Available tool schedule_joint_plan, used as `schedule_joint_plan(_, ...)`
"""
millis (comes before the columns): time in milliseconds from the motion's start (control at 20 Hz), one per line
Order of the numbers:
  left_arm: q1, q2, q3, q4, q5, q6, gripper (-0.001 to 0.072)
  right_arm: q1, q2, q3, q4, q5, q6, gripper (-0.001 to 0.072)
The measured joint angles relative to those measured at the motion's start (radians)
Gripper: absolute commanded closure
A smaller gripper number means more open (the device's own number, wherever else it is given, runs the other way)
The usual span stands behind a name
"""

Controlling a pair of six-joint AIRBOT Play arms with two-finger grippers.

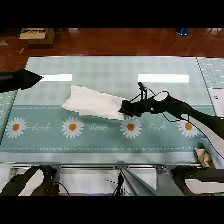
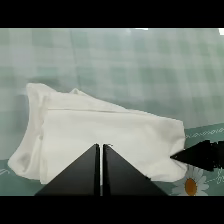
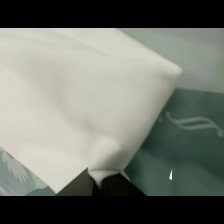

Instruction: Fold the shirts.

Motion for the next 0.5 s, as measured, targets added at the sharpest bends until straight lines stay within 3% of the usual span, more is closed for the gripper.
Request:
schedule_joint_plan(250, 0.000, -0.043, 0.000, 0.000, 0.000, 0.000, 0.0646, -0.111, 0.136, 0.058, -0.056, 0.149, -0.036, 0.0691)
schedule_joint_plan(500, 0.000, -0.109, 0.000, 0.000, 0.003, 0.000, 0.0646, -0.417, 0.440, 0.173, -0.357, 0.360, 0.144, 0.0691)
